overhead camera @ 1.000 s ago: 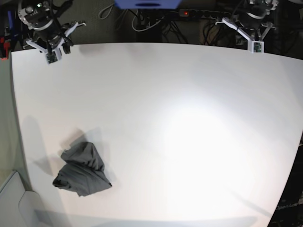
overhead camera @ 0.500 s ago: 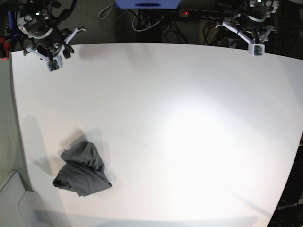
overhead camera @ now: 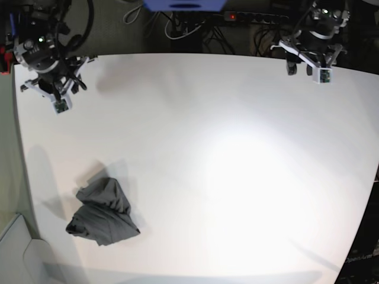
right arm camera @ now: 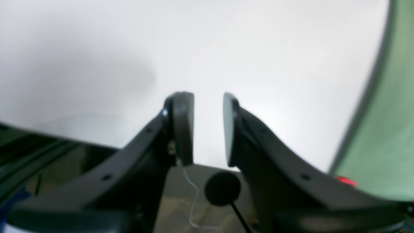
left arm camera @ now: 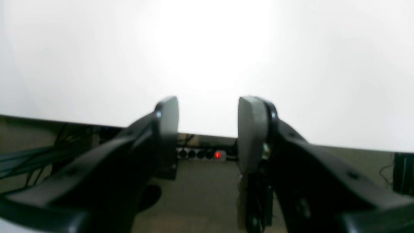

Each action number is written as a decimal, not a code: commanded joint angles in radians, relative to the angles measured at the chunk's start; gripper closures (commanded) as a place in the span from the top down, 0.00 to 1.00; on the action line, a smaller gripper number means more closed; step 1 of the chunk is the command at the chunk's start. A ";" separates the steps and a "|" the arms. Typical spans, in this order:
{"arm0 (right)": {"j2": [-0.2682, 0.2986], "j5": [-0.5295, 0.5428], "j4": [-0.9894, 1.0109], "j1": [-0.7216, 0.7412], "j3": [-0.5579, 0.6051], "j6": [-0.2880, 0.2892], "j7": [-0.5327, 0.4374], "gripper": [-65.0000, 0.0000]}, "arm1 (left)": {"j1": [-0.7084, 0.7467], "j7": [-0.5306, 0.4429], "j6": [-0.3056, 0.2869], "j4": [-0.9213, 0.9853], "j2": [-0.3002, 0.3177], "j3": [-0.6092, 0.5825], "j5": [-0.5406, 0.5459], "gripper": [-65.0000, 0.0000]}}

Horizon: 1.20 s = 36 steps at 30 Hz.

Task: Layout the t-shirt on the table in an organized manner, then fold the t-shirt properly
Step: 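Move the right gripper down toward the crumpled grey t-shirt, then close the right gripper on a fold of the grey t-shirt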

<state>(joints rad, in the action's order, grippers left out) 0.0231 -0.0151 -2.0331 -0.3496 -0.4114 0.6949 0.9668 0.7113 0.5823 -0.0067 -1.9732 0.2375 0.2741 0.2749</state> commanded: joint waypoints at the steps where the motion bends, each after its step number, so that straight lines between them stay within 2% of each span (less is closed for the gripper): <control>1: 0.018 0.008 -0.019 0.016 -0.001 0.003 0.005 0.26 | -0.005 -0.014 0.001 -0.018 0.006 0.004 0.002 0.45; 3: 0.033 0.008 -0.019 0.057 0.003 0.003 0.054 0.26 | -0.023 -0.009 0.001 -0.018 0.007 0.004 0.002 0.45; 10: 0.076 0.008 -0.018 0.169 0.099 0.003 0.151 0.26 | -0.135 0.109 0.001 -0.018 0.007 0.006 0.002 0.45; 13: 0.076 0.008 -0.015 0.222 0.136 0.003 0.185 0.26 | -0.178 0.114 0.003 -0.018 0.007 0.007 0.002 0.45; 19: 0.074 0.008 -0.011 0.324 0.171 0.003 0.220 0.27 | -0.264 0.114 0.001 -0.018 0.000 0.107 0.004 0.45; 23: 0.077 0.008 -0.011 0.361 0.223 0.003 0.220 0.33 | -0.304 0.115 0.001 -0.018 0.004 0.124 0.004 0.45; 25: 0.077 0.008 -0.010 0.370 0.240 0.003 0.220 0.37 | -0.316 0.115 0.001 -0.018 0.004 0.124 0.004 0.48; 31: 0.077 0.008 0.012 0.416 0.299 0.003 0.218 0.38 | -0.330 0.114 0.001 -0.018 0.001 0.121 0.004 0.66; 34: 0.073 0.008 0.032 0.439 0.299 0.001 0.212 0.39 | -0.353 0.114 0.000 -0.018 0.004 0.118 0.004 0.66; 36: 0.071 0.008 0.061 0.470 0.299 -0.022 0.212 0.39 | -0.376 0.115 0.000 -0.016 0.004 0.116 0.004 0.66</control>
<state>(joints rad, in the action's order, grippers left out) 0.0910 -0.0109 -1.9575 0.0967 -0.1108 0.6804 1.1999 0.3428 0.7185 -0.0074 -1.9720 0.2321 0.3885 0.2783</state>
